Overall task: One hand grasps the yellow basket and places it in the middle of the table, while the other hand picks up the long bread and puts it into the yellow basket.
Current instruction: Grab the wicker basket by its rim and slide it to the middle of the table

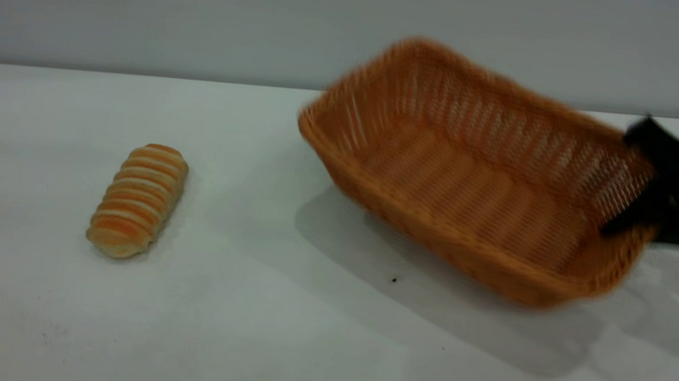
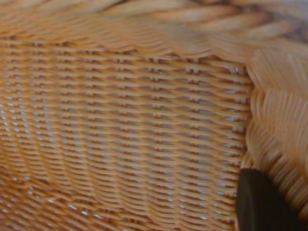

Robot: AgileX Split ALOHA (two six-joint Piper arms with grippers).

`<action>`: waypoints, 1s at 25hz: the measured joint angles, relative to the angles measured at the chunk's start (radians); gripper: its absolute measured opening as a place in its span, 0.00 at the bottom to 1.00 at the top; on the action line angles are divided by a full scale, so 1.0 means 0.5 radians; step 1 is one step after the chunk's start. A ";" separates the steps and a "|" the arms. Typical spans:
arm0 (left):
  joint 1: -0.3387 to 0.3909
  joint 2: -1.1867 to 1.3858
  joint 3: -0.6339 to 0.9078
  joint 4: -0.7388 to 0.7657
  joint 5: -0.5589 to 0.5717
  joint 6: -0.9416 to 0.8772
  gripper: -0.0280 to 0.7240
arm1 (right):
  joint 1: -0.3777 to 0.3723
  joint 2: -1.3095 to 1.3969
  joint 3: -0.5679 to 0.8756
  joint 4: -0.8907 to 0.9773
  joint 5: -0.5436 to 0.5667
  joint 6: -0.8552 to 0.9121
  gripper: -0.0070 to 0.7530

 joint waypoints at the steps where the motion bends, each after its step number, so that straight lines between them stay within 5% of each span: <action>1: 0.000 0.000 0.000 0.000 0.000 0.000 0.79 | 0.014 0.000 -0.064 -0.052 0.046 0.019 0.13; 12: 0.000 0.000 0.000 0.000 0.000 0.000 0.79 | 0.407 0.236 -0.847 -1.257 0.532 0.829 0.13; 20: 0.000 0.000 0.000 0.000 0.006 0.000 0.79 | 0.500 0.388 -1.017 -1.317 0.639 0.940 0.17; 25: 0.000 0.000 0.000 0.000 0.007 0.000 0.79 | 0.500 0.398 -1.022 -1.315 0.657 0.935 0.38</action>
